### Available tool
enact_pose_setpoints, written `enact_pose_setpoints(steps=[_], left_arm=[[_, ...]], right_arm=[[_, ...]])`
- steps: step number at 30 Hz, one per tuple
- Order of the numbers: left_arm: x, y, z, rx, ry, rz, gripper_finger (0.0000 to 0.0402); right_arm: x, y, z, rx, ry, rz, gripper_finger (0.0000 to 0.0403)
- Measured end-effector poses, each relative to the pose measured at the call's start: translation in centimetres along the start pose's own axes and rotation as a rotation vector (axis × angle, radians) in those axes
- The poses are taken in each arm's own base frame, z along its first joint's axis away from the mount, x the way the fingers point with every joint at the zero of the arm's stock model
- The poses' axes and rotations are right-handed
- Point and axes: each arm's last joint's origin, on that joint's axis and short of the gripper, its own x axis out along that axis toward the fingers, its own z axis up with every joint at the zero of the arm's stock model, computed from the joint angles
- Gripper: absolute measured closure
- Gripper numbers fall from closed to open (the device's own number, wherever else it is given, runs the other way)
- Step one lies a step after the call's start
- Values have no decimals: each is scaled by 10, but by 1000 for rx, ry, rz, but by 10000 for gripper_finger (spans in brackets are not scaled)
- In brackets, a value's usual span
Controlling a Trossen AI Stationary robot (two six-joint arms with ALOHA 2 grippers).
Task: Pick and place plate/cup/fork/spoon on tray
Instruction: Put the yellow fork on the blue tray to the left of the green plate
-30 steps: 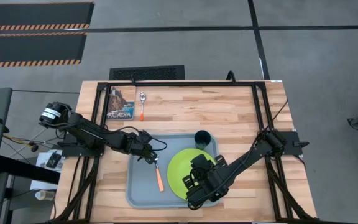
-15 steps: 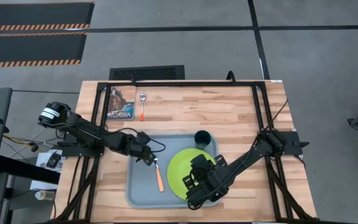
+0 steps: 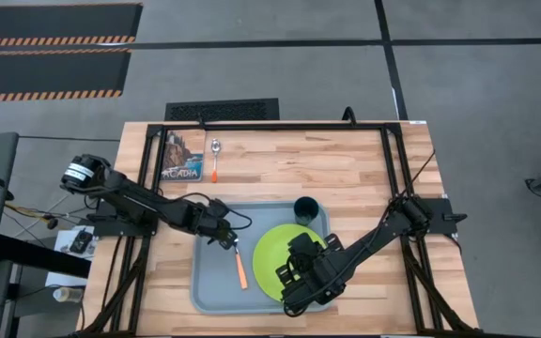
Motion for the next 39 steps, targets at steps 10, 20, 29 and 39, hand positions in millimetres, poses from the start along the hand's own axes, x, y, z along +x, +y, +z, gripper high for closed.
enact_pose_setpoints(steps=[10,20,29,39], left_arm=[[7,-7,0,13,29,-5,402],[0,-13,7,38,7,1,402],[3,-13,15,19,-34,-12,402],[0,-8,0,40,52,61,401]], right_arm=[[0,0,0,0,0,1,275],[-1,0,-2,-3,0,7,275],[-1,1,-2,-2,-1,8,275],[-3,1,-5,-9,-1,12,275]])
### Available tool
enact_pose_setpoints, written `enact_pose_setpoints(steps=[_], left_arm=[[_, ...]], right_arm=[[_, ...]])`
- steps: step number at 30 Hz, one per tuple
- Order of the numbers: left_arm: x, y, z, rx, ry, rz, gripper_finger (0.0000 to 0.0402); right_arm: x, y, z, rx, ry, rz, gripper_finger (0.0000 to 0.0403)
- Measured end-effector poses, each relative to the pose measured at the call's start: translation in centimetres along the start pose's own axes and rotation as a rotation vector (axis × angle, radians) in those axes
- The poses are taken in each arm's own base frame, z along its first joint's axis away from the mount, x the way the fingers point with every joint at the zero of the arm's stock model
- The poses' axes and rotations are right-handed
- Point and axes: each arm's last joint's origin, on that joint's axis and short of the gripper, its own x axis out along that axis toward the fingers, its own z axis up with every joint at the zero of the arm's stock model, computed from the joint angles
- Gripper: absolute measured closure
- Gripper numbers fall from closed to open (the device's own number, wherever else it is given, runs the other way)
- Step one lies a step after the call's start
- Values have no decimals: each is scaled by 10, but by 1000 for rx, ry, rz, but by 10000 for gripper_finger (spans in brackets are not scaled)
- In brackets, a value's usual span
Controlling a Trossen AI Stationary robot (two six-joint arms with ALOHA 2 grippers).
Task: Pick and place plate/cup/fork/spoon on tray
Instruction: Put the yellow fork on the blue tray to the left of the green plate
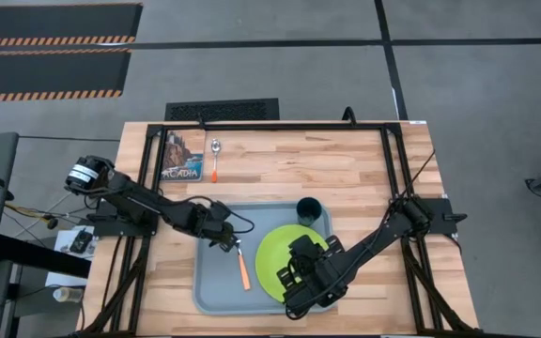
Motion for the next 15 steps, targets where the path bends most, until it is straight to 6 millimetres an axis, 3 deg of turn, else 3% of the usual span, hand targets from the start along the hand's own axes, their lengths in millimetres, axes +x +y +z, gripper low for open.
enact_pose_setpoints(steps=[4,15], left_arm=[[-2,-11,-2,-11,-10,-102,402],[1,-8,5,-27,-26,-85,401]], right_arm=[[0,0,0,1,0,0,275],[-1,0,-1,-1,-1,4,275]])
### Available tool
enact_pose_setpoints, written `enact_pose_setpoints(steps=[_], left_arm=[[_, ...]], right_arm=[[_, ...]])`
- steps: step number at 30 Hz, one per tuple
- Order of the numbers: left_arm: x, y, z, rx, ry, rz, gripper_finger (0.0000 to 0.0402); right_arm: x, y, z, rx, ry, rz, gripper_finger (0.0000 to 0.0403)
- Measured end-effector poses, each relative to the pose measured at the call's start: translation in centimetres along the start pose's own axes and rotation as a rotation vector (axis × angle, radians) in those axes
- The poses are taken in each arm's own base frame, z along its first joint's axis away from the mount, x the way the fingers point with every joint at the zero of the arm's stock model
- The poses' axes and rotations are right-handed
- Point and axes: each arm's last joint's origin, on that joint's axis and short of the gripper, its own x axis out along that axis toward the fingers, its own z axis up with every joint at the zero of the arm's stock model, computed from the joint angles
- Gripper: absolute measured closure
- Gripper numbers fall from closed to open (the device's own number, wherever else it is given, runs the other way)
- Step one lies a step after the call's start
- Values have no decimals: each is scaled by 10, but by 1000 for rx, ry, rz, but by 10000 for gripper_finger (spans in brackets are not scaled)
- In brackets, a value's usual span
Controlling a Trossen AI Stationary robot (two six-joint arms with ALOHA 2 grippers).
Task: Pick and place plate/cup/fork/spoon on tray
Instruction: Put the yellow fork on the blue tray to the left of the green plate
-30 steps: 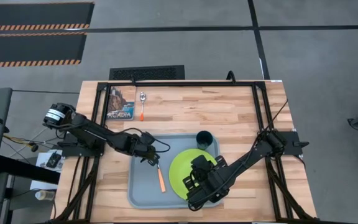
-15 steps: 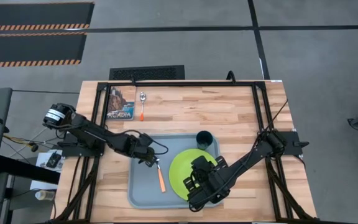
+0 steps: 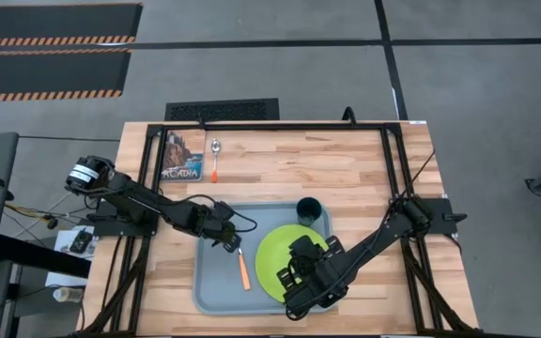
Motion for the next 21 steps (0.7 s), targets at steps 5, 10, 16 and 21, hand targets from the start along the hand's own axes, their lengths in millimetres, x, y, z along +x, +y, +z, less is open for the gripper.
enact_pose_setpoints(steps=[5,10,16,21], left_arm=[[1,0,4,0,-19,-5,402],[1,-1,8,0,-38,-28,402],[2,-2,10,-2,-61,-39,402],[2,0,10,22,-65,-15,401]], right_arm=[[0,0,0,-1,-1,0,275],[0,0,0,-1,-1,0,275],[0,0,0,-1,-1,1,275],[0,0,-1,-1,-1,1,275]])
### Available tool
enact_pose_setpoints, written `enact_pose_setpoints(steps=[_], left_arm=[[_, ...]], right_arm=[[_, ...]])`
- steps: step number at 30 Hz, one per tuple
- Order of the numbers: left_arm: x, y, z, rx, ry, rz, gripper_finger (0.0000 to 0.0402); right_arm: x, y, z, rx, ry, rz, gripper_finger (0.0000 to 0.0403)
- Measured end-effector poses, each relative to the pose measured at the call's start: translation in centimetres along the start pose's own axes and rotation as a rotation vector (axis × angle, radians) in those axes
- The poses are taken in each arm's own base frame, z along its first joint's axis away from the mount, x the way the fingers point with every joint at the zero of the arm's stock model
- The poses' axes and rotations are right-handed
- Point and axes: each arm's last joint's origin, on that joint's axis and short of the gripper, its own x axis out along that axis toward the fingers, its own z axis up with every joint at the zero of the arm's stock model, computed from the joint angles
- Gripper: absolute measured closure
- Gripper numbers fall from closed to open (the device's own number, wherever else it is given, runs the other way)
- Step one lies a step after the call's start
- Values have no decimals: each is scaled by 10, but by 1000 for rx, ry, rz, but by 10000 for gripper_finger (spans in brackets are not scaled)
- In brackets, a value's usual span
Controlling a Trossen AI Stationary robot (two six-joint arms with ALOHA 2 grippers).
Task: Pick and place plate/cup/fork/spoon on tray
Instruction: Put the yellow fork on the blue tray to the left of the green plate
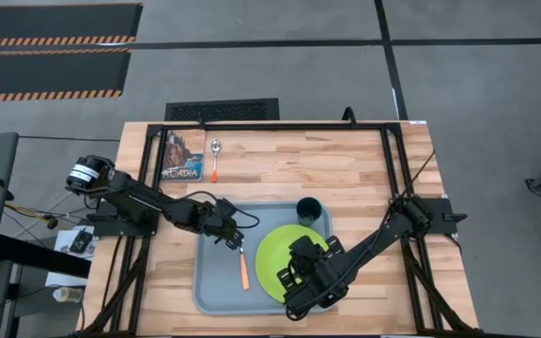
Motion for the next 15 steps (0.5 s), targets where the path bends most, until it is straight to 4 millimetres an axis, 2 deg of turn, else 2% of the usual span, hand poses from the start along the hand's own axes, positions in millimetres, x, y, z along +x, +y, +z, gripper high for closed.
enact_pose_setpoints(steps=[10,15], left_arm=[[-5,1,-11,14,57,36,401],[-2,0,-11,7,43,26,402]], right_arm=[[0,0,0,-1,0,0,275],[0,0,0,-2,-12,-1,275]])
